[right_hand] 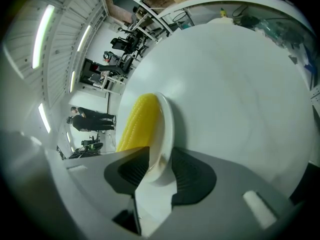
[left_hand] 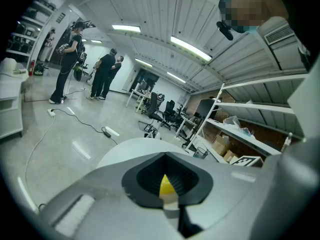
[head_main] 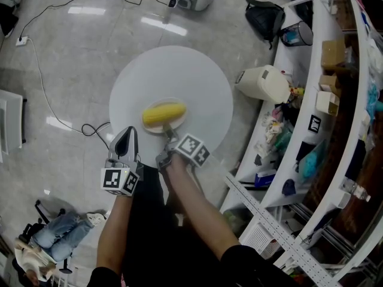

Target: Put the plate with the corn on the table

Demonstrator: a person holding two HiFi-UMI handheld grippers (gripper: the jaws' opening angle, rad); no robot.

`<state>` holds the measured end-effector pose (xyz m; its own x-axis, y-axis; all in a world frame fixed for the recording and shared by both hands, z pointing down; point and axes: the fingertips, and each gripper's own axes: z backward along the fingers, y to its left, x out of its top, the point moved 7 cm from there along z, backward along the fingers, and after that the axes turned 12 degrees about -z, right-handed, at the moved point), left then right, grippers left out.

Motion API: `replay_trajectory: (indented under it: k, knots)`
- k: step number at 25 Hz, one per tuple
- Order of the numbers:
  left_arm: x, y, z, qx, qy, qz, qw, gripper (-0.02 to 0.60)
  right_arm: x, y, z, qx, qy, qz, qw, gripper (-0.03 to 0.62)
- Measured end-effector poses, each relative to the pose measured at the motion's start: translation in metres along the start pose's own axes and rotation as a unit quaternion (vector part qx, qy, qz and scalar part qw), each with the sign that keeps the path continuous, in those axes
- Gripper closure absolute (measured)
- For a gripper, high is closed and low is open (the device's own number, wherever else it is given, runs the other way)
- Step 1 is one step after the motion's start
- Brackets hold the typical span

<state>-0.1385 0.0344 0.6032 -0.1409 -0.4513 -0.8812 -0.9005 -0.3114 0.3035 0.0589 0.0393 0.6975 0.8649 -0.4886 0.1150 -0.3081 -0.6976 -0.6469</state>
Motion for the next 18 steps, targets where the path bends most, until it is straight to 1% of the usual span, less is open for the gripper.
replay_trajectory:
  k: [18]
  knots:
    - [0.012,-0.002,0.001,0.011,-0.013,-0.003,0.9998,0.578,-0.002,0.001,0.014,-0.006,0.009,0.016,1.000,0.437]
